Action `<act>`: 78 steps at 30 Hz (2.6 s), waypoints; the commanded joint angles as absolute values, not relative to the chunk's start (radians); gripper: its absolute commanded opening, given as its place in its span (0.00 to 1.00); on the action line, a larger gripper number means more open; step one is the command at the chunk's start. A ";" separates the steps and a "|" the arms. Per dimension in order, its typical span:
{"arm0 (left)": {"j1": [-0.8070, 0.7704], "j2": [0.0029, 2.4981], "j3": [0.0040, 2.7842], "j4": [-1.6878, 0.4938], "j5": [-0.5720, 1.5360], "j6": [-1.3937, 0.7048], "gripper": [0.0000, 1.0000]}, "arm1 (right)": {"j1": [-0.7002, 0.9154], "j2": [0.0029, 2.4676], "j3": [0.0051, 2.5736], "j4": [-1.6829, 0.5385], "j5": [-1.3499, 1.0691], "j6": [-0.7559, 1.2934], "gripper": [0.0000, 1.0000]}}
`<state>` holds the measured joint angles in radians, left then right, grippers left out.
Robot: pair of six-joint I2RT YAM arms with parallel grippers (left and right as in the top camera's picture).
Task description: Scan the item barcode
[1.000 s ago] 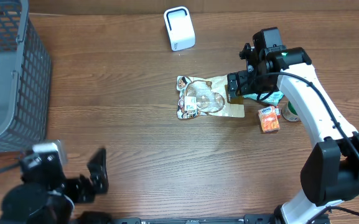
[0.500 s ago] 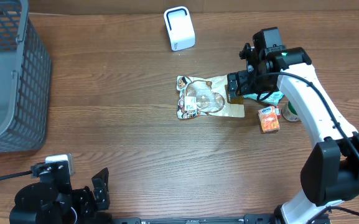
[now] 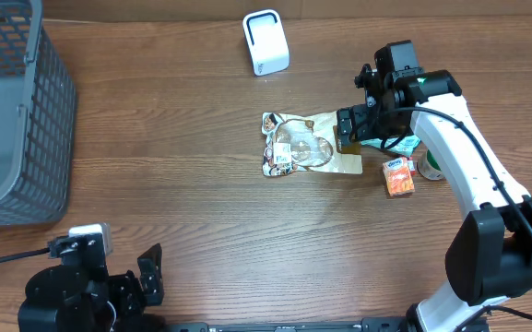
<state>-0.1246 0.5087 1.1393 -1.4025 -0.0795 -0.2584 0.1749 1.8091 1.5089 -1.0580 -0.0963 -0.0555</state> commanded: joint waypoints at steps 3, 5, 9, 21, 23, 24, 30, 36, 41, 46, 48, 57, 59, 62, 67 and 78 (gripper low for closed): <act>-0.123 0.517 1.130 -1.391 -0.113 -0.262 1.00 | 0.176 1.801 1.504 -1.053 -0.091 -0.052 1.00; -0.123 0.519 1.128 -1.334 -0.112 -0.262 1.00 | 0.176 1.801 1.504 -1.053 -0.091 -0.052 1.00; -0.123 0.519 1.126 -1.065 -0.111 -0.262 0.99 | 0.176 1.801 1.504 -1.053 -0.091 -0.052 1.00; -0.123 0.529 0.957 0.015 0.126 -0.296 1.00 | 0.176 1.801 1.504 -1.053 -0.091 -0.052 1.00; -0.123 0.530 0.952 0.107 0.122 -0.328 1.00 | 0.176 1.801 1.504 -1.053 -0.091 -0.052 1.00; -0.123 0.530 0.953 0.145 0.119 -0.358 1.00 | 0.176 1.801 1.504 -1.053 -0.091 -0.052 1.00; -0.123 0.530 0.952 0.308 -0.006 -0.583 0.74 | 0.176 1.801 1.504 -1.053 -0.091 -0.052 1.00; -0.123 0.530 0.952 0.414 -0.198 -0.586 0.63 | 0.176 1.801 1.504 -1.053 -0.091 -0.052 1.00; -0.123 0.528 0.898 0.430 -0.273 -0.497 0.60 | 0.176 1.801 1.504 -1.053 -0.091 -0.052 1.00; -0.123 0.528 0.723 0.654 -0.342 -0.441 0.63 | 0.176 1.801 1.504 -1.053 -0.091 -0.052 1.00; -0.123 0.528 0.640 0.772 -0.376 -0.441 0.64 | 0.176 1.801 1.504 -1.053 -0.091 -0.052 1.00; -0.123 0.528 0.308 1.280 -0.423 -0.441 0.71 | 0.176 1.801 1.504 -1.053 -0.091 -0.052 1.00; -0.123 0.528 0.257 1.329 -0.453 -0.441 0.78 | 0.176 1.801 1.504 -1.053 -0.091 -0.052 1.00; -0.123 0.528 0.176 1.375 -0.521 -0.441 0.99 | 0.176 1.801 1.504 -1.053 -0.091 -0.052 1.00; -0.123 0.528 0.076 1.376 -0.562 -0.440 1.00 | 0.176 1.801 1.504 -1.053 -0.091 -0.052 1.00; -0.123 0.529 0.005 1.179 -0.557 -0.403 1.00 | 0.176 1.801 1.504 -1.053 -0.091 -0.052 1.00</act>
